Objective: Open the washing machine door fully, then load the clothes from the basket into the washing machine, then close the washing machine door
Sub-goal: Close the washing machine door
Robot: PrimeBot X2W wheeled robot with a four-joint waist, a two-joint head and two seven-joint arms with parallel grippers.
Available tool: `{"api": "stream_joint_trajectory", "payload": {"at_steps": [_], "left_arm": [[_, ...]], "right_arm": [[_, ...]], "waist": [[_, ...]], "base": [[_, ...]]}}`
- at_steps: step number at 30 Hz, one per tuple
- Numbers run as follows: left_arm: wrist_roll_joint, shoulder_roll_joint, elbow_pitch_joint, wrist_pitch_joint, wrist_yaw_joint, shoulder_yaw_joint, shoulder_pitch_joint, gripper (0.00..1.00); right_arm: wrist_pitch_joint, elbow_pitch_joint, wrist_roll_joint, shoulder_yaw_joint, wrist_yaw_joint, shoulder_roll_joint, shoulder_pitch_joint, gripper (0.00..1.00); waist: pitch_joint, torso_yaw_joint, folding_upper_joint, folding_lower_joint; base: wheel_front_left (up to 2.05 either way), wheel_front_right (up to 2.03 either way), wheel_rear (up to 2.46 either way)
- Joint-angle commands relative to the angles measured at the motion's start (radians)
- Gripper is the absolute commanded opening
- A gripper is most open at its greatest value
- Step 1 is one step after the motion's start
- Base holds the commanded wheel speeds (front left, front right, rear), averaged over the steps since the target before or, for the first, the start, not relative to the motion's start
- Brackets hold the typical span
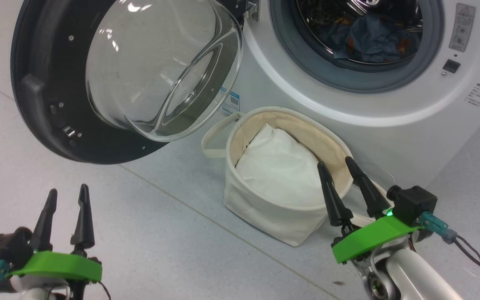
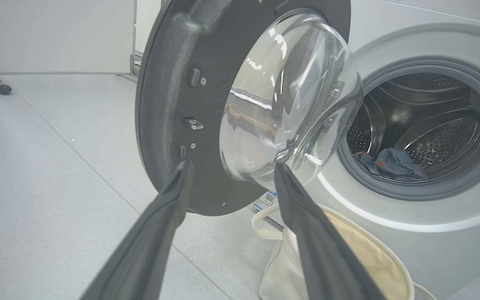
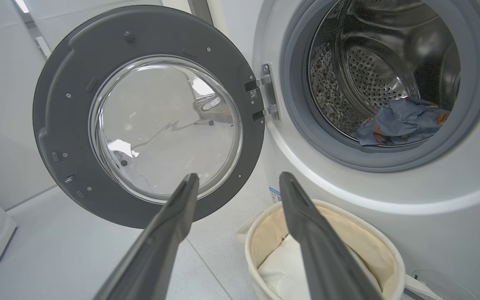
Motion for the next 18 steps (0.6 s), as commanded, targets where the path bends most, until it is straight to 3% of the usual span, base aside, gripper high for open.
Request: {"api": "stream_joint_trajectory", "payload": {"at_steps": [1, 7, 8, 9, 14, 18], "left_arm": [[0.011, 0.013, -0.035, -0.005, 0.0, 0.037, -0.018, 1.0], [0.012, 0.018, -0.031, -0.005, -0.004, 0.024, -0.019, 1.0], [0.015, 0.02, -0.039, -0.005, -0.005, 0.02, -0.02, 0.89], [0.015, 0.02, -0.049, -0.005, -0.006, 0.017, -0.02, 0.03], [-0.008, 0.028, -0.128, -0.005, -0.01, 0.029, -0.028, 0.0], [-0.114, 0.039, -0.24, 0.039, -0.014, 0.084, -0.058, 0.0]], "right_arm": [[-0.005, -0.028, 0.006, 0.011, 0.0, 0.003, -0.021, 1.0], [-0.005, -0.032, 0.003, 0.0, 0.0, 0.004, -0.013, 1.0], [-0.005, -0.033, 0.002, -0.001, 0.0, 0.005, -0.012, 1.0], [-0.005, -0.033, 0.002, -0.003, 0.0, 0.005, -0.01, 1.0], [-0.005, -0.037, -0.001, -0.012, 0.0, 0.002, -0.005, 1.0], [-0.005, -0.044, -0.004, -0.027, 0.0, -0.003, 0.004, 1.0]], "waist": [[0.0, 0.0, 0.0, 0.0], [-0.003, -0.001, 0.0, 0.0], [-0.003, -0.002, 0.0, 0.0], [-0.004, -0.002, 0.0, 0.0], [-0.01, -0.004, 0.0, 0.0], [-0.017, -0.007, 0.0, 0.0]], "base": [[0.0, 0.0, 0.0], [0.0, 0.0, 0.0], [0.0, 0.0, 0.0], [0.0, 0.0, 0.0], [0.0, 0.0, 0.0], [0.0, 0.0, 0.0]]}}
